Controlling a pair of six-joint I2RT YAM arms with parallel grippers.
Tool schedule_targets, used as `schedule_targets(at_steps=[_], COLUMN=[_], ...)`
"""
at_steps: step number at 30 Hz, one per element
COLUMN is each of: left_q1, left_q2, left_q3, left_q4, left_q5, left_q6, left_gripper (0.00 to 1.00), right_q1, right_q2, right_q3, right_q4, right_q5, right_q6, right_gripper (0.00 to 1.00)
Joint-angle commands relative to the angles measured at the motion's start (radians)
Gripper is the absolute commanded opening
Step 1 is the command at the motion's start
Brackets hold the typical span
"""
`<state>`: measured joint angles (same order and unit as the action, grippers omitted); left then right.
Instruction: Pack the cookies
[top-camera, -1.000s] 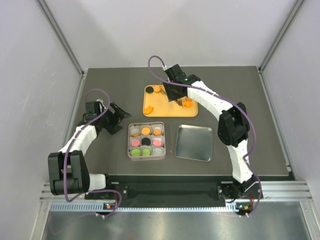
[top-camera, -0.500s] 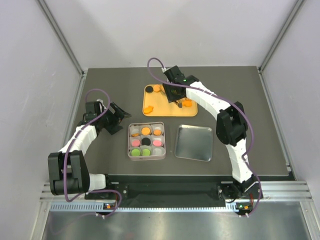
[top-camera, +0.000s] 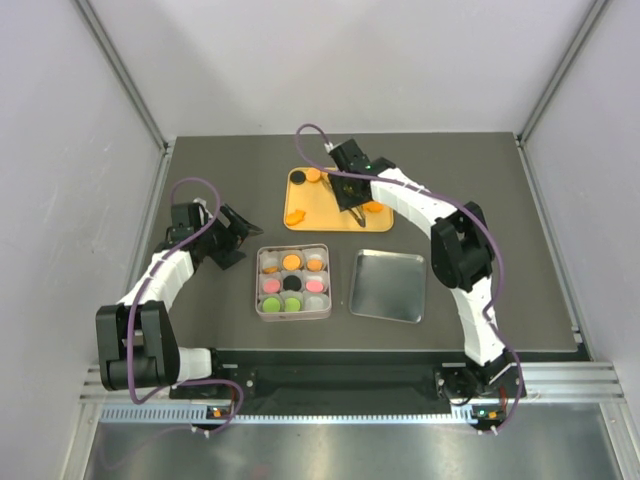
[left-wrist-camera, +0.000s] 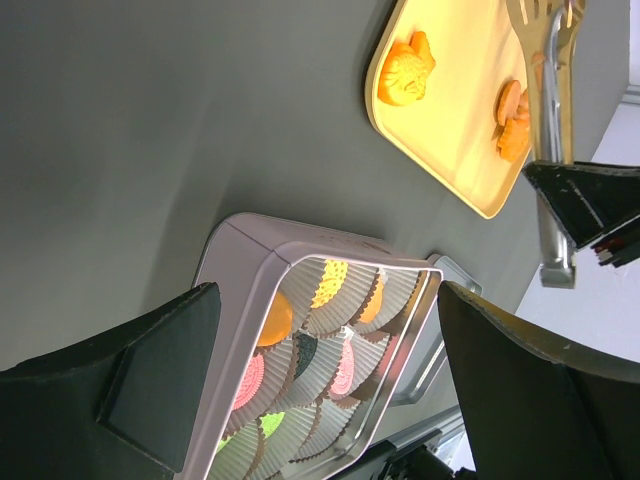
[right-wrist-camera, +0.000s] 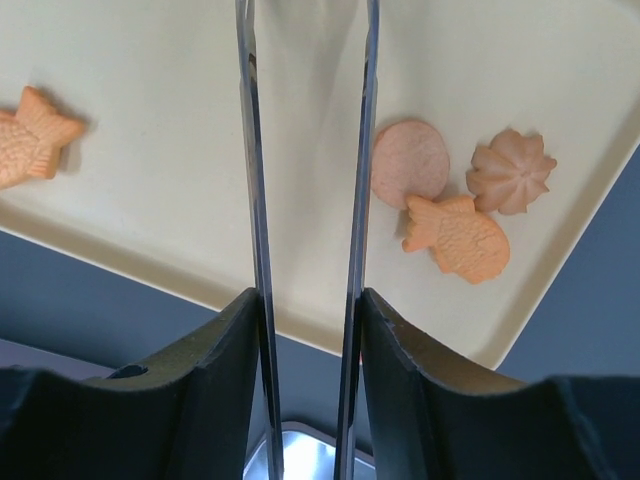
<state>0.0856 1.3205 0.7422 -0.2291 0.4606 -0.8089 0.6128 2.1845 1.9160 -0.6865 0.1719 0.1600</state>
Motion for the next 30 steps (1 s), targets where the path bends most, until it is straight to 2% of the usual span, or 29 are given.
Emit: schedule_targets(at_steps=[1, 11, 30], left_q1=[0.008, 0.008, 0.009], left_q2=[-0.009, -0.006, -0.007], left_q3=[0.016, 0.013, 0.011], left_q4=[0.027, 0.034, 0.033], left_q5=[0.023, 0.024, 0.023], left_q6=[0.014, 0.011, 0.011], left_gripper=[0.94, 0.94, 0.94], right_q1=[-0.008, -0.008, -0.012], right_q2=[-0.1, -0.284, -0.196], right_q3=[-0.037, -0.205, -0.135], right_q4=[0.048, 0.048, 0.004], right_q5=[0.011, -0.021, -0.035], right_q6=[0.007, 0.035, 0.026], right_gripper=[0.41, 0.44, 0.47])
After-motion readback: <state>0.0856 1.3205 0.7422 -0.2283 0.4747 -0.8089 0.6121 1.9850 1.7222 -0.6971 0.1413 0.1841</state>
